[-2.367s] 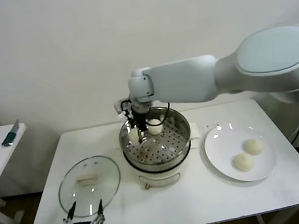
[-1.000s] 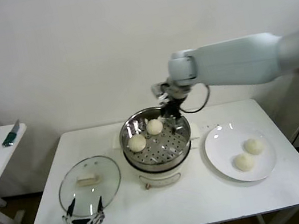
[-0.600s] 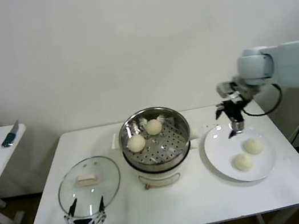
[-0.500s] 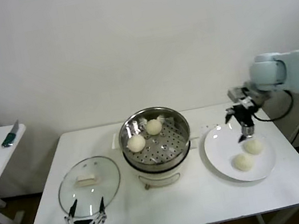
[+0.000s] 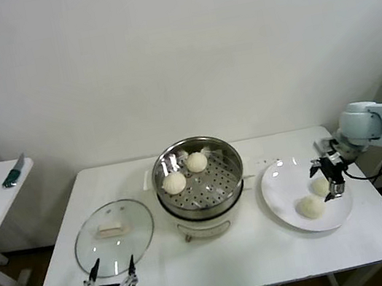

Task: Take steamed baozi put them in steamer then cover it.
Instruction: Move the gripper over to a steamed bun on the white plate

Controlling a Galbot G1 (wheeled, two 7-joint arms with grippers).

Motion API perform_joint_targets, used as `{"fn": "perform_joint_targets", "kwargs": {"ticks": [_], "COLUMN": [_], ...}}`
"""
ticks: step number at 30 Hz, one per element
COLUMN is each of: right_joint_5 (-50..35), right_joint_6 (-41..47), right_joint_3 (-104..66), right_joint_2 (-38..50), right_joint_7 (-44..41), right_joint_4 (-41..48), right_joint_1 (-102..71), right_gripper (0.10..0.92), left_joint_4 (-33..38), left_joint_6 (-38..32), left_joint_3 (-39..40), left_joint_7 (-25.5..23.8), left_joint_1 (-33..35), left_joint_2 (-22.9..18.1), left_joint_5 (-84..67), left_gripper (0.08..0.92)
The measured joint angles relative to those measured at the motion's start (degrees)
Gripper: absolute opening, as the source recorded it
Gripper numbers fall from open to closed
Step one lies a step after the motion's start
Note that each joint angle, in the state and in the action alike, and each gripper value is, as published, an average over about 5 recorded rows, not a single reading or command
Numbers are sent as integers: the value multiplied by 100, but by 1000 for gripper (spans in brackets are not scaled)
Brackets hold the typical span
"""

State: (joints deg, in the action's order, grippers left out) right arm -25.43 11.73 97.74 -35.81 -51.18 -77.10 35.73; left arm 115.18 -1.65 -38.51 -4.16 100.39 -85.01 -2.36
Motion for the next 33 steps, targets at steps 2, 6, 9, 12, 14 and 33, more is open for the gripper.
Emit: {"fn": "perform_joint_targets", "kwargs": {"ticks": [2, 6, 9, 12, 14, 33], "right_joint_5": [68, 182, 247, 298, 325, 493], "right_joint_6": [11, 26, 32, 41, 46, 64], "right_joint_3": [-160, -437, -603, -742, -814, -1181], "right_joint_2": [-21, -81, -127, -174, -201, -394], "right_joint_7": [16, 45, 57, 66, 67, 90], "right_joint_4": [93, 264, 378, 480, 534, 827], "right_joint_1": [-206, -565, -788, -981, -1091, -1615], "right_gripper": [823, 823, 823, 823, 823, 729], "left_joint_4": [-6, -30, -49, -55, -59, -106], "left_joint_6": [0, 0, 0, 3, 6, 8], "left_joint_3": [0, -5, -7, -10, -12, -33], "left_joint_7": [0, -1, -2, -3, -4, -2], "left_joint_1": [-2, -2, -8, -20, -26, -67], "left_joint_2": [-10, -12, -12, -12, -14, -16], "left_joint_5": [9, 16, 23, 26, 27, 21], "left_gripper": [823, 823, 823, 823, 823, 823]}}
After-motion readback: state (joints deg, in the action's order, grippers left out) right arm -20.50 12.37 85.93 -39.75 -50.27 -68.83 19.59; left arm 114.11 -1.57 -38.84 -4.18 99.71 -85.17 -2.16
